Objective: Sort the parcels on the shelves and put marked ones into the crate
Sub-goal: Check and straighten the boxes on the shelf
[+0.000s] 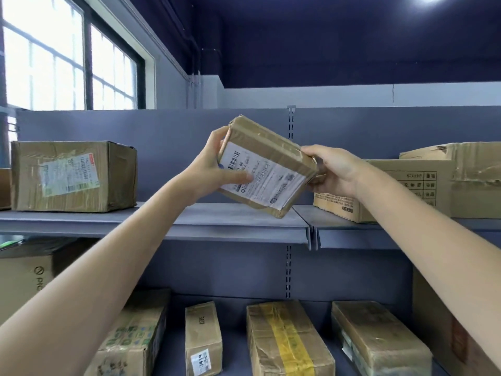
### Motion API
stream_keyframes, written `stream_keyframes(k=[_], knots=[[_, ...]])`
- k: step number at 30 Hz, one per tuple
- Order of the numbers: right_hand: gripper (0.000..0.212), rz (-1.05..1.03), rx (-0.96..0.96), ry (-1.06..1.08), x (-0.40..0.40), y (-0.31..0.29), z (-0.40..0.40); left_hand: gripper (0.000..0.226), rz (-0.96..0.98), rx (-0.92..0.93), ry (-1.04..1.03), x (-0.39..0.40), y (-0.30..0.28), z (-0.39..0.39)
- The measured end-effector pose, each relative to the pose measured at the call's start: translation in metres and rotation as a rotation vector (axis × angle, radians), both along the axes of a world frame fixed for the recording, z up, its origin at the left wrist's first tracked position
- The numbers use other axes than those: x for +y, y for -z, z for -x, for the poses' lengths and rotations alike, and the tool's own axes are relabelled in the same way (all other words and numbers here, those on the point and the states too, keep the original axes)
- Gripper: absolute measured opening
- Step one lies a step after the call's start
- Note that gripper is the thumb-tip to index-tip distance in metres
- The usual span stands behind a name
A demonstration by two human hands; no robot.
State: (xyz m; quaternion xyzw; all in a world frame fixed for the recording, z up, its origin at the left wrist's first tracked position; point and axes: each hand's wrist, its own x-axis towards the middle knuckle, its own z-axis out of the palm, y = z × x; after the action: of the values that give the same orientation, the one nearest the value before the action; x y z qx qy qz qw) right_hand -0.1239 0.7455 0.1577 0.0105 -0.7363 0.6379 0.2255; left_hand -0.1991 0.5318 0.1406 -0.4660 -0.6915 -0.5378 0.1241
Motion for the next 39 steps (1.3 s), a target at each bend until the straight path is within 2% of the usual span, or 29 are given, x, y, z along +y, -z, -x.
stream_keyframes(k=[5,9,12,15,16,19,25,26,29,31,33,36,39], knots=[[0.025,0.070,0.022,-0.123,-0.004,0.009,-0.011,0.065,-0.145,-0.063,-0.032,-0.010,0.007,-0.015],[0.030,-0.039,0.137,-0.266,-0.010,0.019,-0.015,0.052,-0.255,-0.130,-0.019,-0.014,0.015,-0.020],[0.053,-0.016,0.199,-0.194,-0.019,0.026,-0.013,0.045,-0.294,-0.167,-0.026,-0.014,0.020,-0.023],[0.056,0.057,0.191,-0.183,-0.024,0.032,-0.012,0.042,-0.371,-0.226,-0.029,-0.019,0.025,-0.021],[0.054,0.081,0.201,-0.188,-0.025,0.034,-0.011,0.046,-0.397,-0.235,-0.041,-0.021,0.027,-0.022],[0.053,0.178,0.210,-0.220,-0.032,0.041,-0.007,0.085,-0.442,-0.284,-0.056,-0.020,0.031,-0.025],[0.057,0.346,0.098,-0.378,-0.050,0.063,-0.002,0.101,-0.574,-0.315,0.039,-0.011,0.038,-0.022],[0.055,0.300,0.074,-0.390,-0.052,0.066,-0.001,0.098,-0.583,-0.302,0.032,-0.011,0.038,-0.023],[0.043,0.148,0.017,-0.356,-0.053,0.070,-0.001,0.068,-0.564,-0.239,-0.015,-0.015,0.037,-0.026],[0.024,0.170,0.038,-0.328,-0.050,0.067,-0.001,0.058,-0.568,-0.226,-0.045,-0.018,0.035,-0.028],[0.015,0.172,0.063,-0.325,-0.050,0.064,-0.001,0.057,-0.575,-0.218,-0.046,-0.019,0.034,-0.029],[0.017,0.068,0.093,-0.265,-0.053,0.065,0.003,0.054,-0.550,-0.189,-0.040,-0.020,0.032,-0.030],[0.039,0.127,0.224,-0.191,-0.055,0.063,0.006,0.039,-0.574,-0.169,-0.082,-0.024,0.031,-0.026]])
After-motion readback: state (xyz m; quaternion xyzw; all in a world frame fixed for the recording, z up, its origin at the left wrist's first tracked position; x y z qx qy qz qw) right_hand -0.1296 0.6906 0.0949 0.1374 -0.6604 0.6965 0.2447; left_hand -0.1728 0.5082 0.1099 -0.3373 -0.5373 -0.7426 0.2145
